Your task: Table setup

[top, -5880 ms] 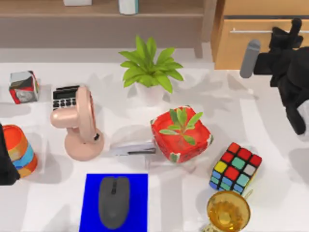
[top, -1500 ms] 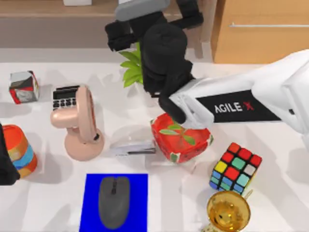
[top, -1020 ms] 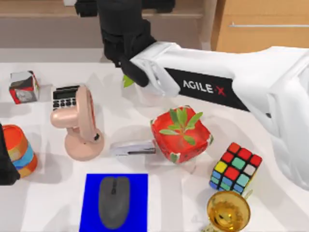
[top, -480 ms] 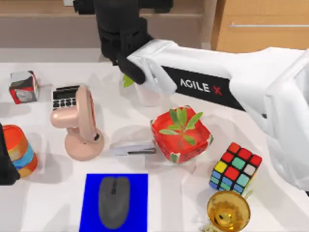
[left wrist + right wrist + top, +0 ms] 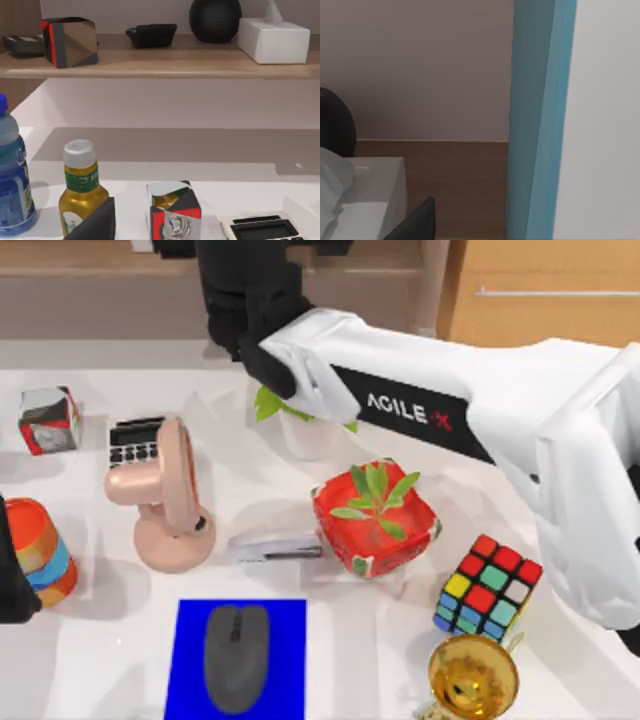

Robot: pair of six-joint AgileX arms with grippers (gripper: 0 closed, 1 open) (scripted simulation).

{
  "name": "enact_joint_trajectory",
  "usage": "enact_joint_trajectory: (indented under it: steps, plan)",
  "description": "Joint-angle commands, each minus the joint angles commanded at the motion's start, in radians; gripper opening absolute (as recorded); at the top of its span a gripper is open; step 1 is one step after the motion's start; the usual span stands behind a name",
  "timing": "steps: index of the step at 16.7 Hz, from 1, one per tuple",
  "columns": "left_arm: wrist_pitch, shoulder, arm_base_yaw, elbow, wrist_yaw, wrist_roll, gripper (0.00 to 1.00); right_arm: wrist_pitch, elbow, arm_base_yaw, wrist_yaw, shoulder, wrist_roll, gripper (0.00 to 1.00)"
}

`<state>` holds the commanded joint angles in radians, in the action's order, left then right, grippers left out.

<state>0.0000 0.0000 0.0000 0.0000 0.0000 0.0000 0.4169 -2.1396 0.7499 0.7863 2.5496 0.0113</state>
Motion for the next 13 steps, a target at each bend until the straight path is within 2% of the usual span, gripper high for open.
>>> enact_joint_trajectory:
  steps: [1,13]
  plan:
    - [0.0,0.0,0.0,0.0,0.0,0.0,1.0,0.0,0.0,0.0,0.0,0.0,0.0,1.0]
    - [0.0,0.0,0.0,0.0,0.0,0.0,1.0,0.0,0.0,0.0,0.0,0.0,0.0,0.1]
